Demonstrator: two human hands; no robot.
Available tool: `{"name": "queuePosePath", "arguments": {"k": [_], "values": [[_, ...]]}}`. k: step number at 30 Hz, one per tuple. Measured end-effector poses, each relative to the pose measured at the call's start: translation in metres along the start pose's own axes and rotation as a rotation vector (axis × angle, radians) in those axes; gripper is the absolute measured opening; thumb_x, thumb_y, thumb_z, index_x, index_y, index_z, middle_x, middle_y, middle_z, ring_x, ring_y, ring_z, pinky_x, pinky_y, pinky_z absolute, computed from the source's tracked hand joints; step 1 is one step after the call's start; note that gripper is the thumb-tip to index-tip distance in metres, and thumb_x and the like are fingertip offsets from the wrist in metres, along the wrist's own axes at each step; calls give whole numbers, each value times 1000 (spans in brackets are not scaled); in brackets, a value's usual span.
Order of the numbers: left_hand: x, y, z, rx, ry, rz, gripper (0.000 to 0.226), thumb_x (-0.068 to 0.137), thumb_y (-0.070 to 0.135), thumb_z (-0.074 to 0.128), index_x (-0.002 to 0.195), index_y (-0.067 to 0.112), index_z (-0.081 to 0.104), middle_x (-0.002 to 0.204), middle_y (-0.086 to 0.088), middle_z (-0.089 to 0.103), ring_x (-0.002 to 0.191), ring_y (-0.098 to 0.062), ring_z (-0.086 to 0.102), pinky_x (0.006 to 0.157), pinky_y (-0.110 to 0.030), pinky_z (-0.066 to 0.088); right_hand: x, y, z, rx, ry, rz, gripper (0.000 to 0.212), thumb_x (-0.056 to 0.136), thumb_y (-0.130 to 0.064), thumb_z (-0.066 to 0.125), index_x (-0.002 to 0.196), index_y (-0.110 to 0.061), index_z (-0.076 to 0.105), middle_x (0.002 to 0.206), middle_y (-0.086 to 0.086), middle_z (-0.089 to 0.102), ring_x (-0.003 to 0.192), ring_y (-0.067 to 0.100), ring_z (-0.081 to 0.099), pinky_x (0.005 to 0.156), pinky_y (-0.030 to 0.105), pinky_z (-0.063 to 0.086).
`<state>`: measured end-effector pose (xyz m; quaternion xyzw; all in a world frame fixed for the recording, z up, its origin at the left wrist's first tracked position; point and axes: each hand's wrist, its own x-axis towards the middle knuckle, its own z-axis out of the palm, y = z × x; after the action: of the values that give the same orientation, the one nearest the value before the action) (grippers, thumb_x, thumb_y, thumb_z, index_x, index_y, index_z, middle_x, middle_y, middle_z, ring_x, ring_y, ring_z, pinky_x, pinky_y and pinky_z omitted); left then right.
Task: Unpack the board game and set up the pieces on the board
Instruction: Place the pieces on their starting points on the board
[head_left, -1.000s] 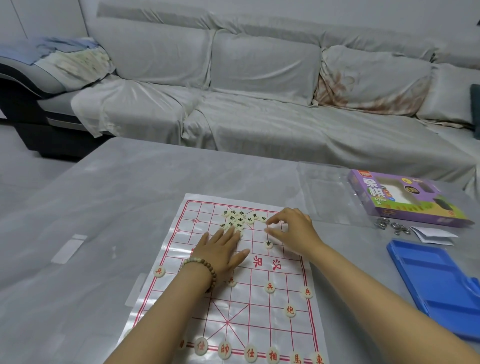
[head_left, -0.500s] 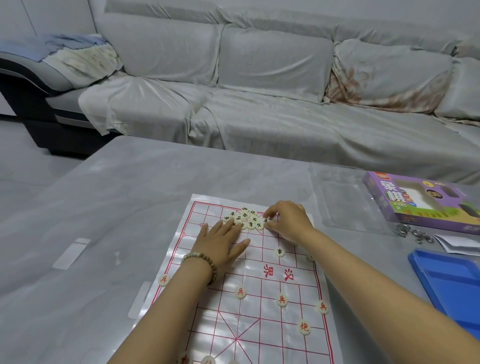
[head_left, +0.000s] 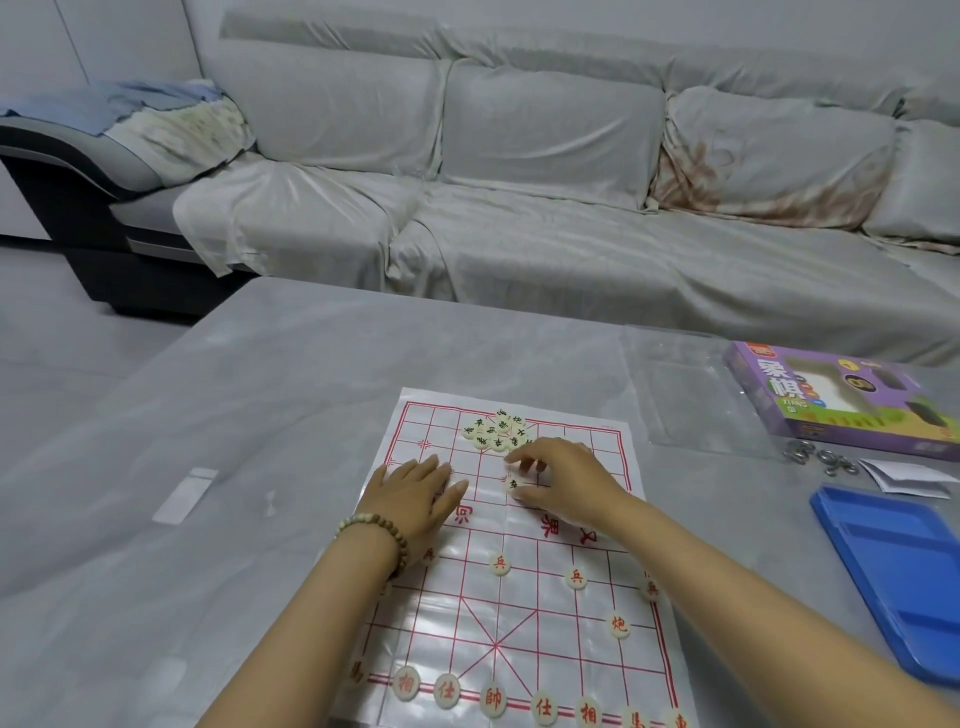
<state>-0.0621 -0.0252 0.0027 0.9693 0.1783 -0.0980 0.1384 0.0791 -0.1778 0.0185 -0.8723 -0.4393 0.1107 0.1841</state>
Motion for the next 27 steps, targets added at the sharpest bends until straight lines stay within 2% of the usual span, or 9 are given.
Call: {"name": "queuePosePath", "arguments": {"k": [4,8,10,13,15,18,22,24,27], "values": [[4,-5,3,-45,0,0,49,100,42,13,142,24,29,153,5,24,139,-13,23,117,-41,10,-1,-6,9,-74,79,100,41,76,-57,67,100,-24,61,94,-9,60,84,10,50,86,26,36],[7,-7,6,-77,-9,-8,50,99,45,14,135,21,37,147,2,33,137,-15,26,116,-43,15,0,-10,11,-13,78,81,25,83,-40,67,104,-25,66,101,-8,62,86,7,47,94,28,37],[6,-6,5,-98,-10,-9,51,98,47,13,133,21,39,147,3,33,138,-14,25,116,-44,14,0,-10,11,32,65,84,27,83,-35,68,109,-28,66,108,-9,62,90,6,48,98,32,38],[4,-4,2,-93,-5,-7,46,99,45,16,129,20,41,137,1,40,132,-18,33,114,-43,21,-1,-10,13,10,98,130,39,78,-43,72,113,-27,64,107,-10,62,93,8,53,93,32,43],[4,-4,2,-101,-12,-17,47,99,46,16,129,19,41,136,0,41,130,-19,35,113,-44,23,0,-12,15,-11,133,153,38,75,-48,73,105,-24,65,100,-9,63,87,9,53,86,29,45],[5,-5,2,-125,-11,-32,52,98,49,13,127,18,43,135,-3,43,128,-21,37,111,-44,25,2,-15,18,-27,132,147,28,79,-43,71,99,-24,68,98,-8,64,84,8,53,85,28,44],[6,-5,2,-117,-18,-27,56,97,51,13,128,16,43,137,-5,42,128,-22,37,110,-45,27,3,-12,18,46,112,162,26,82,-34,70,107,-27,69,105,-8,66,92,9,55,85,27,46],[5,-4,0,-113,-14,-16,54,97,51,14,125,17,45,130,-2,45,124,-21,40,109,-45,28,3,-12,18,65,104,158,32,81,-34,71,111,-26,67,110,-8,65,92,8,54,85,26,45],[3,-2,-3,-110,-7,-9,49,97,50,16,116,17,47,108,3,44,117,-20,44,107,-43,31,2,-13,19,54,133,171,34,78,-40,72,108,-24,67,108,-8,64,93,9,56,85,29,47]]}}
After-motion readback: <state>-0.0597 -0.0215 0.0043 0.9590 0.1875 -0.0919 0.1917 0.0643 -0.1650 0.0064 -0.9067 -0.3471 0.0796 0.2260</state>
